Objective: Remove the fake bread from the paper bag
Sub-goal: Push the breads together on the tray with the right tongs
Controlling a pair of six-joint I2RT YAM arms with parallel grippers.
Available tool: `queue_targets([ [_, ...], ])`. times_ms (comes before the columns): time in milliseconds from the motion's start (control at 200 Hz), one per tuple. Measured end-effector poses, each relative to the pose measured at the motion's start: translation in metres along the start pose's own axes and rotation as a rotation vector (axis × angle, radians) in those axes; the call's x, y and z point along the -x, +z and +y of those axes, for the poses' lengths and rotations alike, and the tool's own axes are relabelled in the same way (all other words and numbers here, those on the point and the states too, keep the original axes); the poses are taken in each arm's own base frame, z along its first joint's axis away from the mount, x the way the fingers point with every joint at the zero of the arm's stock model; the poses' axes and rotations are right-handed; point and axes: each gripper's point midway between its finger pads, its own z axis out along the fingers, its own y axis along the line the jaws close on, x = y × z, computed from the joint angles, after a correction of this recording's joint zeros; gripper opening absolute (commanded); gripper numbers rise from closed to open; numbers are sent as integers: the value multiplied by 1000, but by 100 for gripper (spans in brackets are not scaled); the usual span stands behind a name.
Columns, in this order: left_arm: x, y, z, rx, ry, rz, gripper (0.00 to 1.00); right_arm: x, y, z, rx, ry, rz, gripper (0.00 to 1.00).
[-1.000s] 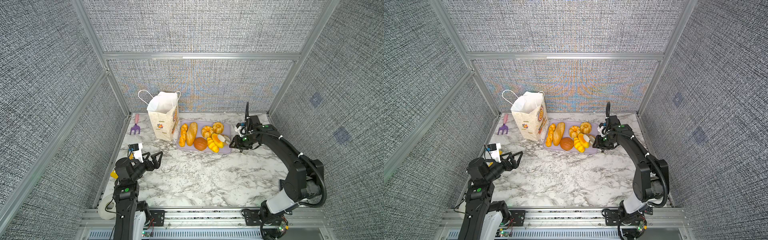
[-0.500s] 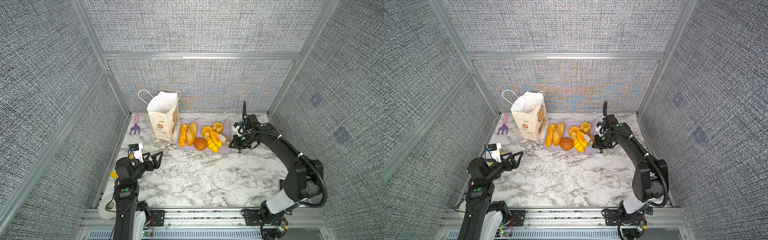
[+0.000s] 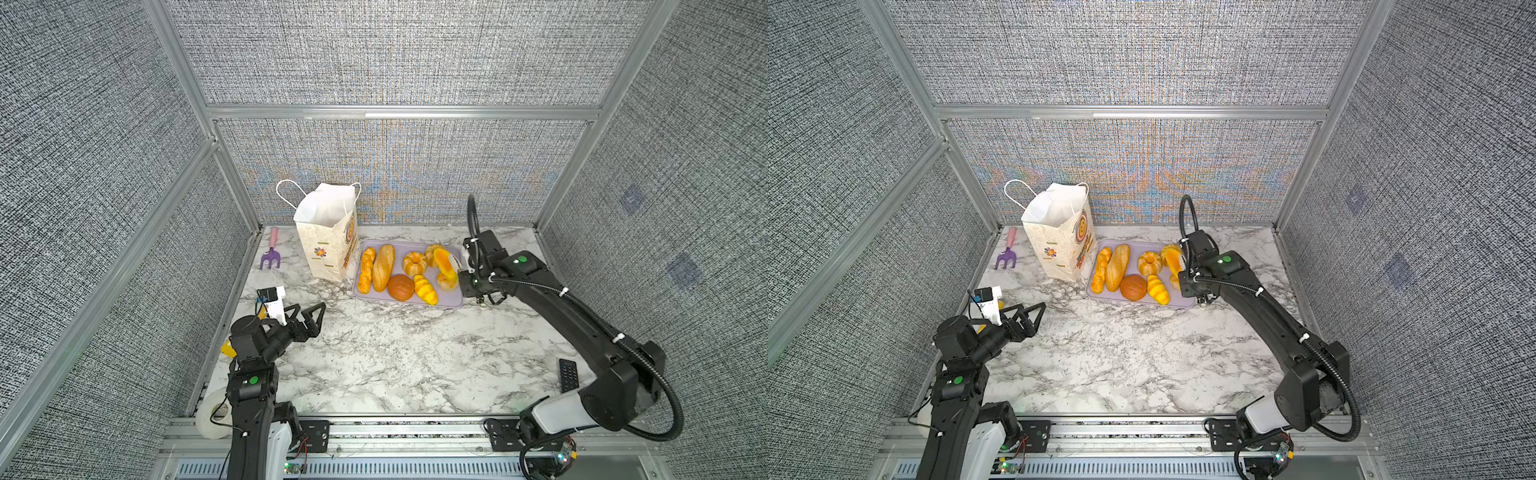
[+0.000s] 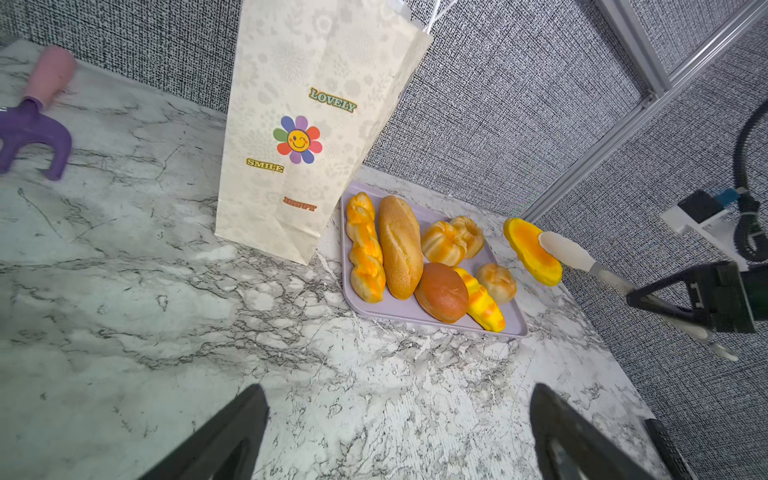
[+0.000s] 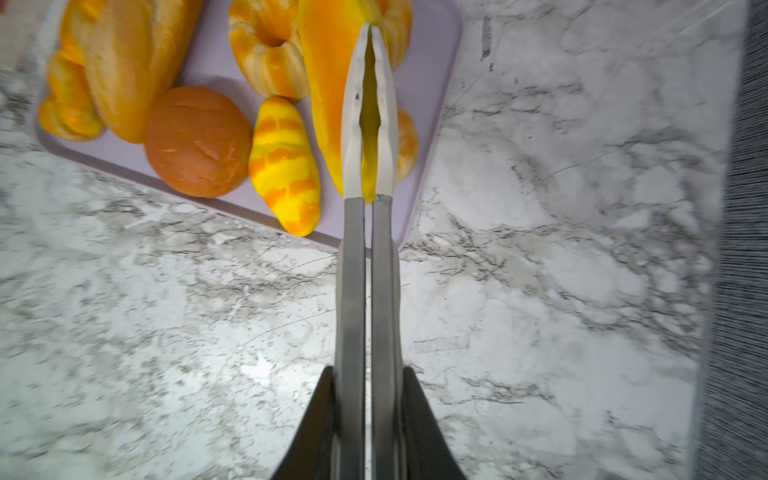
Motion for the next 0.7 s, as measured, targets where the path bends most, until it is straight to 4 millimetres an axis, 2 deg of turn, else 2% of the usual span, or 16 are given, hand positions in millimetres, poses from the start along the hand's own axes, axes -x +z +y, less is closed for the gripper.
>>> queue_targets([
  [255, 0, -1, -1, -2, 6, -6, 99, -3, 23, 15, -261, -142, 25, 0],
  [530, 1, -1, -1, -4, 8, -10, 99, 3, 40, 54, -354, -252, 38, 0],
  [615, 2, -1, -1, -4, 10, -12, 99, 2, 41, 63, -360, -269, 44, 7],
  [700, 2, 0, -1, -4, 8, -10, 99, 0, 45, 70, -360, -279, 54, 21],
])
